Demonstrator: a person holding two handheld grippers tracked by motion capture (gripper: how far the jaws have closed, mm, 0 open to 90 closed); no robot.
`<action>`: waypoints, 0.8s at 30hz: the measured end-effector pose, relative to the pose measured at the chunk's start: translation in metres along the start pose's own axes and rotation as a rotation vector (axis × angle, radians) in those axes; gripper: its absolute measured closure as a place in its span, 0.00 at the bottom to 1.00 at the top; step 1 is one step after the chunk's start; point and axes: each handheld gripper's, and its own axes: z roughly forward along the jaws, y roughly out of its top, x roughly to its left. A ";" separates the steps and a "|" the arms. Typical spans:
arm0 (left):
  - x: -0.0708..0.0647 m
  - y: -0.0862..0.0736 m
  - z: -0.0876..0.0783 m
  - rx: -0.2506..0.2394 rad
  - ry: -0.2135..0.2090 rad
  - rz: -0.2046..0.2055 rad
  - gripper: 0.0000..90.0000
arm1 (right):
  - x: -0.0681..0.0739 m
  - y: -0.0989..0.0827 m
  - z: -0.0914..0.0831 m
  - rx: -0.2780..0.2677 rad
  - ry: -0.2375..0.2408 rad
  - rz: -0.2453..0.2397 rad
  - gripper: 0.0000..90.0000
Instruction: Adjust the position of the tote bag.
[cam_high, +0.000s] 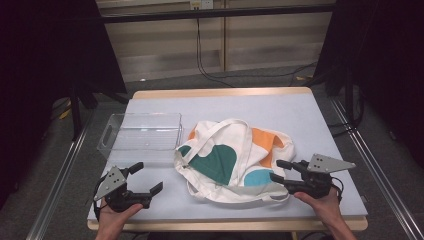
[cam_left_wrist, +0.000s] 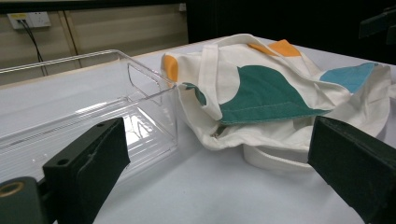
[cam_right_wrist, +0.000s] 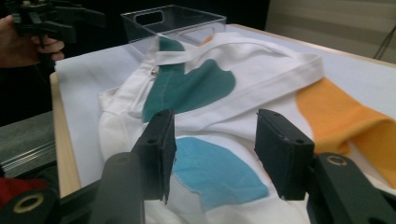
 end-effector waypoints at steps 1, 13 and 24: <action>-0.001 0.000 -0.001 -0.005 0.011 0.000 0.05 | 0.002 0.000 0.002 0.005 0.012 -0.002 0.54; -0.001 -0.001 -0.004 0.002 -0.004 -0.008 0.07 | 0.020 0.011 0.027 0.059 0.126 -0.036 0.62; 0.002 -0.001 -0.009 0.006 0.008 -0.006 0.09 | 0.035 0.024 0.062 0.147 0.224 -0.071 0.60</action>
